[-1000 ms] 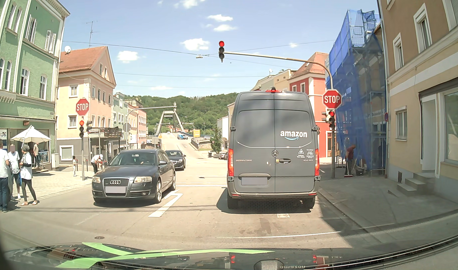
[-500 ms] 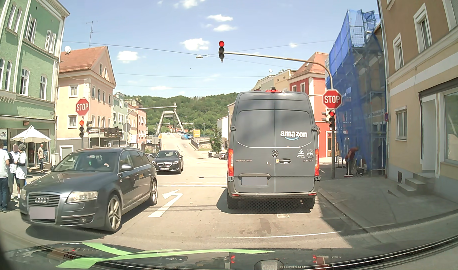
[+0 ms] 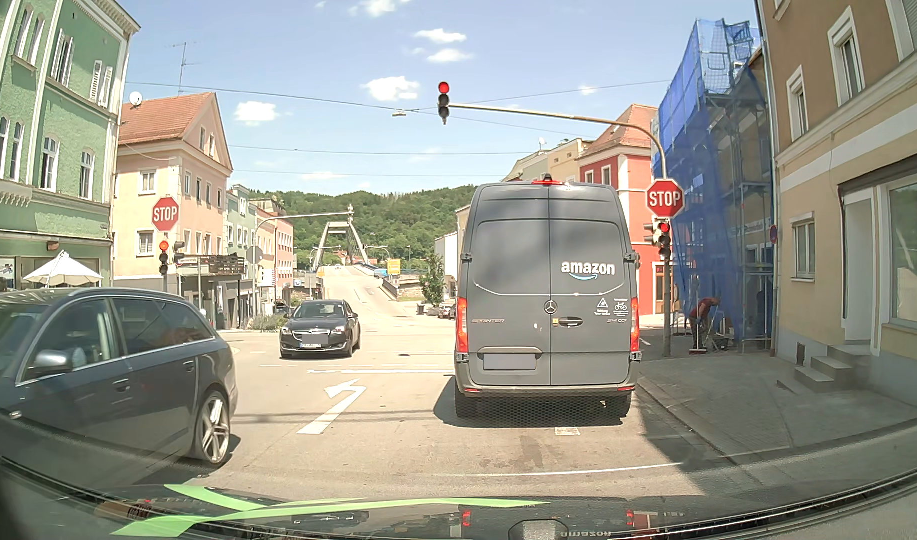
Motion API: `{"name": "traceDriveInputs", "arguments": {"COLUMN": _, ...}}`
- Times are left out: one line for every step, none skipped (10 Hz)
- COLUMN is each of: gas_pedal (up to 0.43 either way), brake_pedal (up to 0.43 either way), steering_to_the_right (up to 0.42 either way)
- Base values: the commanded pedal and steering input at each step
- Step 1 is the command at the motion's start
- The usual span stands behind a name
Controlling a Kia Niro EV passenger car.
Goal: Follow the waypoints while adhering to traffic rules and regulations
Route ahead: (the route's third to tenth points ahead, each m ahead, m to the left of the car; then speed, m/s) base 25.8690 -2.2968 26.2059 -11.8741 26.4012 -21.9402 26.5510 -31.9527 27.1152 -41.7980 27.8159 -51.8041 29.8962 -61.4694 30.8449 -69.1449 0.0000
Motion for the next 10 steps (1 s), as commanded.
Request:
{"name": "traceDriveInputs", "arguments": {"gas_pedal": 0.0, "brake_pedal": 0.36, "steering_to_the_right": 0.032}}
{"name": "traceDriveInputs", "arguments": {"gas_pedal": 0.0, "brake_pedal": 0.36, "steering_to_the_right": 0.032}}
{"name": "traceDriveInputs", "arguments": {"gas_pedal": 0.0, "brake_pedal": 0.36, "steering_to_the_right": 0.032}}
{"name": "traceDriveInputs", "arguments": {"gas_pedal": 0.0, "brake_pedal": 0.36, "steering_to_the_right": 0.031}}
{"name": "traceDriveInputs", "arguments": {"gas_pedal": 0.0, "brake_pedal": 0.36, "steering_to_the_right": 0.032}}
{"name": "traceDriveInputs", "arguments": {"gas_pedal": 0.0, "brake_pedal": 0.36, "steering_to_the_right": 0.032}}
{"name": "traceDriveInputs", "arguments": {"gas_pedal": 0.0, "brake_pedal": 0.36, "steering_to_the_right": 0.032}}
{"name": "traceDriveInputs", "arguments": {"gas_pedal": 0.0, "brake_pedal": 0.36, "steering_to_the_right": 0.032}}
{"name": "traceDriveInputs", "arguments": {"gas_pedal": 0.0, "brake_pedal": 0.36, "steering_to_the_right": 0.032}}
{"name": "traceDriveInputs", "arguments": {"gas_pedal": 0.0, "brake_pedal": 0.36, "steering_to_the_right": 0.032}}
